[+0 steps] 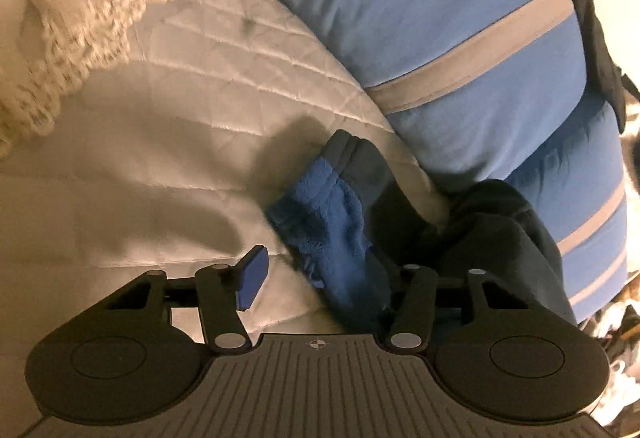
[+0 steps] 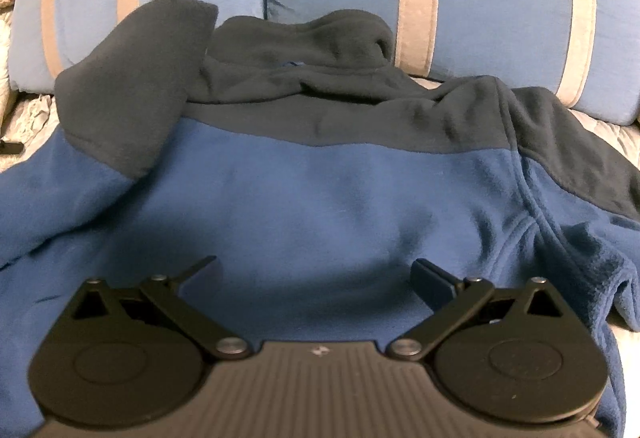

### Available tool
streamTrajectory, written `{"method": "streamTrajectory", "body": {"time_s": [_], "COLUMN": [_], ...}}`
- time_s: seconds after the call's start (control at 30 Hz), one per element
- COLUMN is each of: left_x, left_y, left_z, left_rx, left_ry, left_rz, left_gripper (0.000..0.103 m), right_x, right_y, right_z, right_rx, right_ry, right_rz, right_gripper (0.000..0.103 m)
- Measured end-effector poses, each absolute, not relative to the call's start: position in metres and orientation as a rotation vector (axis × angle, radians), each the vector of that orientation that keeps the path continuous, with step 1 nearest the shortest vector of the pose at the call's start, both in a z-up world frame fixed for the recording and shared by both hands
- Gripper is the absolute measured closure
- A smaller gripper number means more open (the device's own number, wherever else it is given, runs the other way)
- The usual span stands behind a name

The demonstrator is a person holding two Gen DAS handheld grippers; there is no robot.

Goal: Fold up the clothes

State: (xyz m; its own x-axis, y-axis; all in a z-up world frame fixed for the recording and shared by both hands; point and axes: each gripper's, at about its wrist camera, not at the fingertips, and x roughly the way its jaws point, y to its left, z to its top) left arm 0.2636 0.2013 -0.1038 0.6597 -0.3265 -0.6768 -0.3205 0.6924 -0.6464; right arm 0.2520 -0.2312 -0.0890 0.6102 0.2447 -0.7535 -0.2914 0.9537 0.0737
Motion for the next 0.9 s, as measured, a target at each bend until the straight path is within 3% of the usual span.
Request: {"method": "streamTrajectory", "body": {"time_s": [0.13, 0.2, 0.23, 0.27, 0.67, 0.9], "left_x": [0.274, 0.276, 0.277, 0.278, 0.246, 0.202], "left_y": [0.199, 0.198, 0.197, 0.197, 0.135, 0.153], "left_z": [-0.119, -0.12, -0.12, -0.12, -0.022, 0.028], "left_rx": [-0.879, -0.88, -0.88, -0.876, -0.093, 0.06], "left_ry": [0.876, 0.87, 0.868, 0.865, 0.694, 0.587], "left_rz": [0.014, 0.042, 0.056, 0.069, 0.182, 0.314], "left_gripper": [0.059, 0.072, 0.084, 0.088, 0.091, 0.092], "right_x": [0.252, 0.252, 0.253, 0.253, 0.253, 0.251], "right_y": [-0.23, -0.229, -0.229, -0.229, -0.228, -0.227], "right_z": [-0.09, -0.09, -0.091, -0.091, -0.094, -0.095], "right_rx": [-0.062, -0.064, -0.065, -0.066, -0.079, -0.096], "right_ry": [0.865, 0.867, 0.868, 0.869, 0.881, 0.879], "right_rz": [0.315, 0.317, 0.317, 0.316, 0.307, 0.305], "right_gripper": [0.0, 0.0, 0.0, 0.0, 0.0, 0.0]}}
